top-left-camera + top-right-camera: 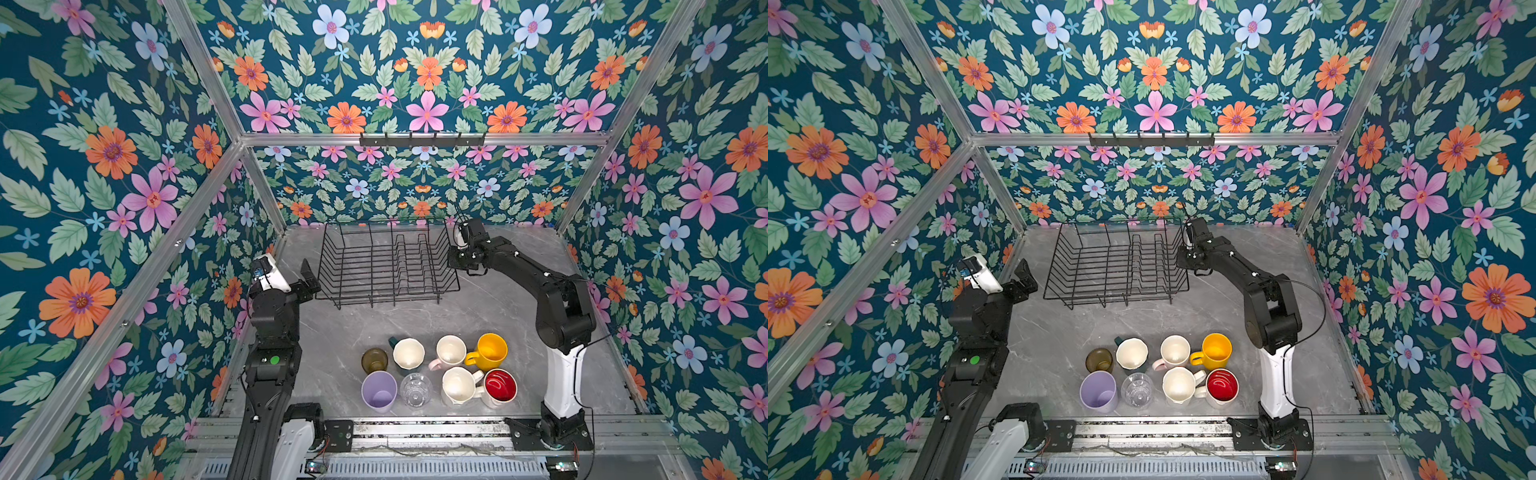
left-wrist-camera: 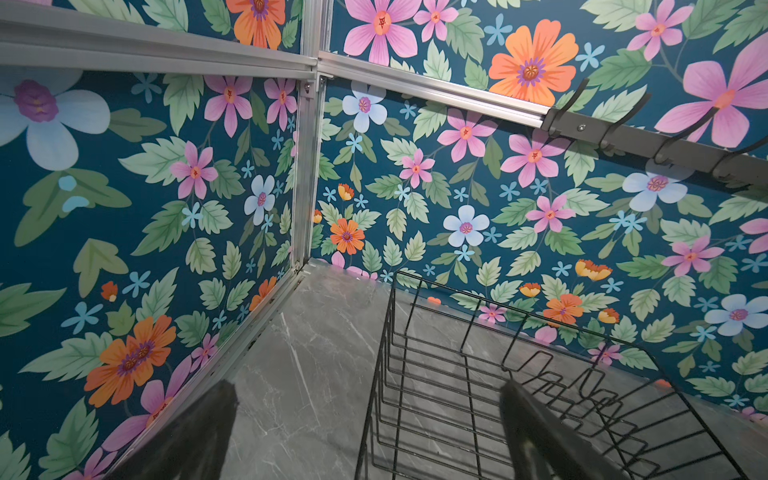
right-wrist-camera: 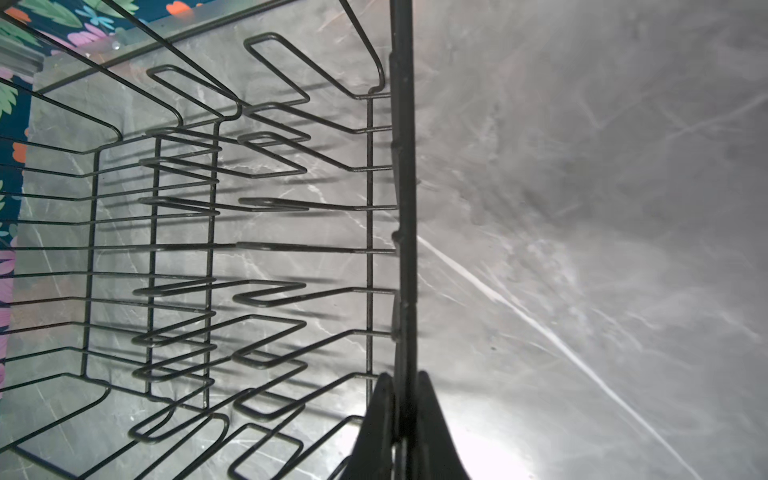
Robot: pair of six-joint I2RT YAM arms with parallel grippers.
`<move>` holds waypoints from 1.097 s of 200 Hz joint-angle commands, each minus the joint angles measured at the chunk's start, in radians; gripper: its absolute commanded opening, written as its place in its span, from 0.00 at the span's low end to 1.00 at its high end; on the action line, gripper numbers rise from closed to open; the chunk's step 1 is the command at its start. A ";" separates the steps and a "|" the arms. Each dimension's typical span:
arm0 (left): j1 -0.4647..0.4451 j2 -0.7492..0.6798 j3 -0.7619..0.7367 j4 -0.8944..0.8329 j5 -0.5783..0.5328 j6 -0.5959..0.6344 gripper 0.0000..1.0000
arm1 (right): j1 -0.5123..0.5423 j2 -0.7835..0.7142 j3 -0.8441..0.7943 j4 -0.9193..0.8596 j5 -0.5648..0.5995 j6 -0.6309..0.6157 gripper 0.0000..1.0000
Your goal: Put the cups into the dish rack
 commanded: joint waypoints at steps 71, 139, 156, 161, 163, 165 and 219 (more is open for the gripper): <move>0.006 0.014 0.008 0.000 0.019 -0.002 1.00 | -0.096 -0.163 -0.246 0.093 0.074 -0.112 0.00; 0.016 0.028 0.008 0.000 0.033 -0.008 1.00 | -0.158 -0.208 -0.339 0.114 0.047 -0.148 0.00; 0.018 0.032 0.008 0.000 0.036 -0.010 1.00 | -0.159 -0.209 -0.343 0.112 0.052 -0.163 0.00; 0.017 0.032 0.008 0.000 0.038 -0.011 1.00 | -0.159 -0.209 -0.342 0.111 0.053 -0.166 0.00; 0.018 0.033 0.008 0.000 0.038 -0.011 1.00 | -0.160 -0.208 -0.342 0.111 0.055 -0.166 0.00; 0.019 0.033 0.007 0.000 0.038 -0.011 1.00 | -0.160 -0.208 -0.343 0.110 0.056 -0.168 0.00; 0.022 0.033 0.008 0.000 0.041 -0.012 1.00 | -0.167 -0.216 -0.384 0.097 0.093 -0.163 0.00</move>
